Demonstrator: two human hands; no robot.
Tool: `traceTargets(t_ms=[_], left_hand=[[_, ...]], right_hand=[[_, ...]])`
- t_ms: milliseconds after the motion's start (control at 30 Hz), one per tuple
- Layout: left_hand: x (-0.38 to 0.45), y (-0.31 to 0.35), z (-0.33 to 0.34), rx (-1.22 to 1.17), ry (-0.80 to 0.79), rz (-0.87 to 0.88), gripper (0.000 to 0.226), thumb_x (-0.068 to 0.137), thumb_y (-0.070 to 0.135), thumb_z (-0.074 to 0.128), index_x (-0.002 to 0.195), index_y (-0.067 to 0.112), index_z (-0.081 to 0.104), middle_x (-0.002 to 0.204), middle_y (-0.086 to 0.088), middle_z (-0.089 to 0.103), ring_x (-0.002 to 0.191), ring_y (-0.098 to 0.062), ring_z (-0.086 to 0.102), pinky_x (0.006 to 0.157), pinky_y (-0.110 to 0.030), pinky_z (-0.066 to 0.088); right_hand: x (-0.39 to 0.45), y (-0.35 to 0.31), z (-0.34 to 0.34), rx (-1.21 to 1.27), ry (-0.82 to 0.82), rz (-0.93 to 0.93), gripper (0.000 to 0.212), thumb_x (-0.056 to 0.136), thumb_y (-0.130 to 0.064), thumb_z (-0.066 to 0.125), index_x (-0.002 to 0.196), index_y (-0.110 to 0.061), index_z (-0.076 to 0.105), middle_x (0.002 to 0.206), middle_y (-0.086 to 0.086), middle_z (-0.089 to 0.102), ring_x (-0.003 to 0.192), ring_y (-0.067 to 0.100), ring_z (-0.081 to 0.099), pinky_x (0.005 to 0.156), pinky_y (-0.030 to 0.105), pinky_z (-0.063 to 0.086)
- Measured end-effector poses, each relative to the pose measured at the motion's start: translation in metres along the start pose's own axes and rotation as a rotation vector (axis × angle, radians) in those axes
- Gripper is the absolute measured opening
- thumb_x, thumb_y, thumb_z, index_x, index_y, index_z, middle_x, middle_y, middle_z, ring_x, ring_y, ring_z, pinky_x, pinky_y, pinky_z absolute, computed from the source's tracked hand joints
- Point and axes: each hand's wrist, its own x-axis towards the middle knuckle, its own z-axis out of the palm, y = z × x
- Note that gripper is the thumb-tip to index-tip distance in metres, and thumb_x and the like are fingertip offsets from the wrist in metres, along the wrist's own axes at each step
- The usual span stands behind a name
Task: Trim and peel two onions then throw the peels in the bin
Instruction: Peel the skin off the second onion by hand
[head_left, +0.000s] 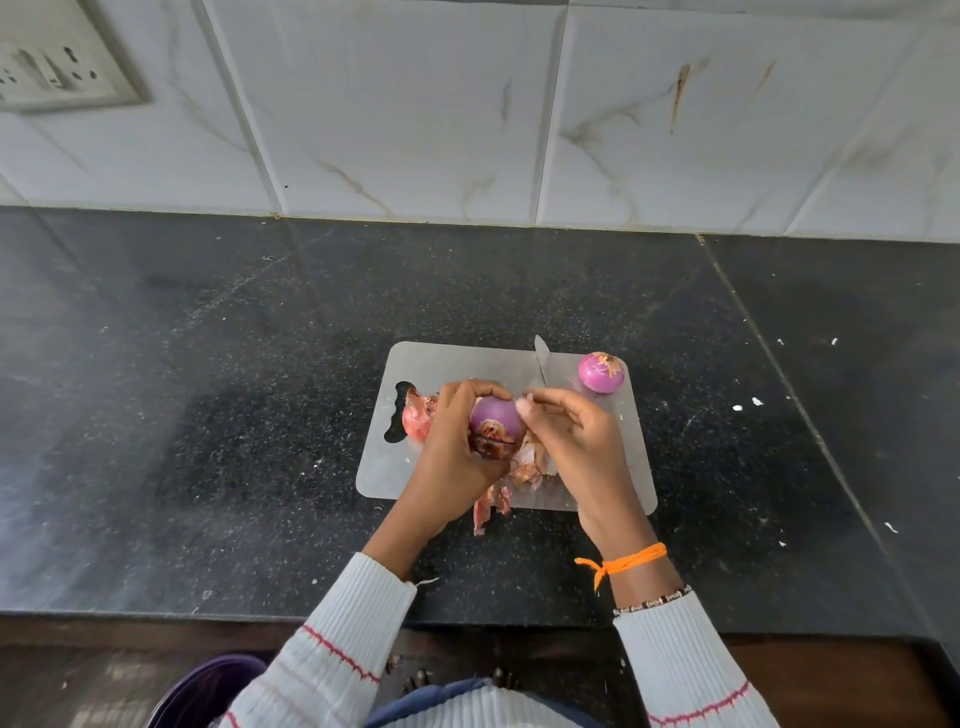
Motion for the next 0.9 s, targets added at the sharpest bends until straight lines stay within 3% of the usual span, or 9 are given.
traceTargets(t_ms=[100, 167, 300, 567, 700, 900], left_hand=[[0.000, 0.005, -0.001, 0.031, 0.004, 0.024, 0.071, 0.061, -0.008, 0.076, 0.102, 0.041, 0.044, 0.110, 0.011, 0.043, 0.105, -0.007, 0.049, 0.082, -0.028, 0.053], [0.000, 0.006, -0.001, 0.044, -0.007, 0.038, 0.070, 0.061, -0.008, 0.076, 0.102, 0.039, 0.044, 0.110, 0.007, 0.044, 0.103, -0.003, 0.048, 0.081, -0.023, 0.052], [-0.001, 0.006, -0.003, 0.046, -0.046, 0.048, 0.068, 0.061, -0.008, 0.076, 0.101, 0.037, 0.045, 0.110, 0.005, 0.045, 0.102, 0.001, 0.047, 0.078, -0.014, 0.048], [-0.002, 0.002, -0.001, 0.073, -0.079, 0.100, 0.062, 0.061, -0.006, 0.077, 0.103, 0.029, 0.048, 0.109, 0.010, 0.045, 0.102, 0.001, 0.047, 0.079, -0.016, 0.048], [-0.004, 0.001, 0.000, 0.102, -0.112, 0.115, 0.055, 0.063, -0.004, 0.077, 0.104, 0.021, 0.051, 0.108, 0.012, 0.046, 0.100, 0.002, 0.047, 0.079, -0.014, 0.046], [-0.006, 0.001, -0.003, 0.012, -0.128, 0.061, 0.068, 0.061, -0.006, 0.078, 0.102, 0.036, 0.044, 0.111, 0.012, 0.047, 0.103, -0.001, 0.049, 0.076, -0.015, 0.049]], right_hand=[[0.001, 0.001, 0.001, -0.018, 0.041, 0.023, 0.007, 0.082, -0.024, 0.070, 0.088, -0.023, 0.067, 0.087, -0.003, 0.070, 0.084, 0.008, 0.067, 0.066, 0.018, 0.054], [0.001, 0.002, -0.001, 0.008, 0.041, 0.032, 0.004, 0.081, -0.023, 0.071, 0.083, -0.023, 0.068, 0.085, -0.001, 0.071, 0.084, 0.013, 0.068, 0.071, 0.026, 0.057], [0.002, 0.001, -0.006, -0.078, -0.019, -0.017, 0.006, 0.080, -0.018, 0.070, 0.085, -0.022, 0.071, 0.082, -0.003, 0.073, 0.080, 0.009, 0.069, 0.072, 0.028, 0.058], [0.007, -0.002, -0.010, -0.195, -0.048, -0.043, 0.017, 0.073, -0.004, 0.071, 0.087, -0.015, 0.073, 0.074, -0.007, 0.070, 0.066, -0.001, 0.065, 0.062, 0.014, 0.051], [0.005, -0.002, -0.011, -0.278, -0.060, -0.090, 0.022, 0.071, 0.000, 0.069, 0.089, -0.011, 0.073, 0.071, -0.006, 0.068, 0.063, -0.002, 0.064, 0.064, 0.017, 0.055], [0.009, 0.006, -0.014, -0.156, -0.037, -0.002, 0.015, 0.073, -0.006, 0.074, 0.082, -0.017, 0.072, 0.073, -0.002, 0.071, 0.066, 0.004, 0.065, 0.061, 0.023, 0.053]])
